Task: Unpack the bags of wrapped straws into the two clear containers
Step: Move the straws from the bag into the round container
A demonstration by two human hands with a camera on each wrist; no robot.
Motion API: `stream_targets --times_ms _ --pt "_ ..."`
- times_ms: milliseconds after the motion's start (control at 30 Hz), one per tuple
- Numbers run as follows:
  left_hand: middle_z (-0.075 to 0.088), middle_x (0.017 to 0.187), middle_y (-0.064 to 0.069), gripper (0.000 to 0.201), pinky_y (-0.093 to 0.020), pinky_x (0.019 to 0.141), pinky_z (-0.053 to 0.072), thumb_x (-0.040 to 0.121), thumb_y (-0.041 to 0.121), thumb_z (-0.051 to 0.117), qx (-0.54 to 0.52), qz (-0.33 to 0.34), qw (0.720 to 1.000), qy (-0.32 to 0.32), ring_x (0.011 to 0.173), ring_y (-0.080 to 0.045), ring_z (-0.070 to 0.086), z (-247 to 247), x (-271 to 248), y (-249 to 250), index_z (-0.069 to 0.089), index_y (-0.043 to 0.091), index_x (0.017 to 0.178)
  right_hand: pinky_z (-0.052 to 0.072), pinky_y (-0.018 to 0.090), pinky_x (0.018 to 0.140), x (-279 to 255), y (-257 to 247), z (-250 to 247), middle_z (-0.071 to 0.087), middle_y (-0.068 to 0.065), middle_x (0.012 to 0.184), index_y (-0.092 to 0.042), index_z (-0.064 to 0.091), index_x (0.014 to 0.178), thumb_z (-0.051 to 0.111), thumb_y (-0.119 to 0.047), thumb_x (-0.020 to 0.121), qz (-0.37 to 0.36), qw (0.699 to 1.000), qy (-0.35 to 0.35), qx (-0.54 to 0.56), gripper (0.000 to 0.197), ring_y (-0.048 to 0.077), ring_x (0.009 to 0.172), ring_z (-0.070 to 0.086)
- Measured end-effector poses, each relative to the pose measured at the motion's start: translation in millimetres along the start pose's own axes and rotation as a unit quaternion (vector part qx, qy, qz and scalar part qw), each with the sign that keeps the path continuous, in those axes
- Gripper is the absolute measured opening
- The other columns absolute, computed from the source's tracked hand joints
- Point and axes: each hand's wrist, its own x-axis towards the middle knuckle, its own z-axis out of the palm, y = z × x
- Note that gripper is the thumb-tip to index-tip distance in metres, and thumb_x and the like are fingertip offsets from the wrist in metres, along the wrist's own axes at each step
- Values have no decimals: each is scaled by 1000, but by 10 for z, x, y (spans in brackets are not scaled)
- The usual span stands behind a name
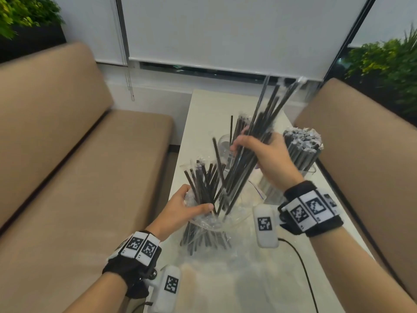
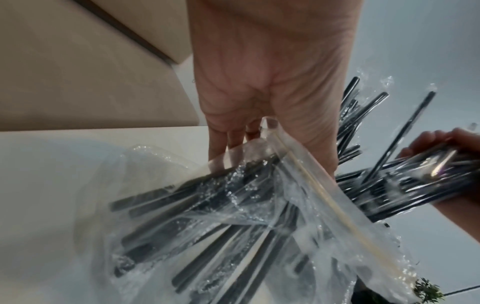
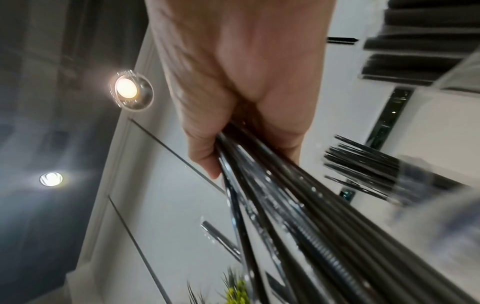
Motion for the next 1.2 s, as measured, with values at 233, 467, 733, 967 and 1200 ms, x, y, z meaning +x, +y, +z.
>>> stream_targets --times_ms 233,467,733,967,1200 --pt "69 115 13 52 -9 79 45 76 27 82 -7 27 1000 4 99 11 64 6 12 19 56 22 121 59 36 76 264 -448 -263 63 6 73 -5 55 88 59 3 90 -18 989 38 143 9 19 67 66" --pt "70 115 18 49 -15 86 44 75 28 82 -9 36 999 -1 105 8 63 34 26 -1 59 26 118 57 44 79 207 -108 -321 67 14 78 -4 68 74 60 1 89 37 984 74 155 18 22 69 67" --pt "70 112 17 48 -15 83 44 77 28 81 0 23 1000 -1 99 13 62 73 29 -12 59 24 119 55 47 90 62 87 -329 74 20 103 -14 72 67 49 12 88 110 982 -57 140 40 33 101 70" --pt "69 102 33 35 -13 90 48 78 36 79 20 4 1000 1 99 13 61 108 11 -29 59 29 106 50 52 96 69 217 -295 63 32 121 -15 49 79 47 18 85 121 965 -171 155 34 44 115 62" --pt "69 84 17 23 -32 81 54 76 38 78 25 1 999 34 92 -15 67 222 87 14 62 27 88 56 44 88 45 231 2 68 30 109 -5 49 88 55 21 83 110 966 -232 45 27 34 97 70"
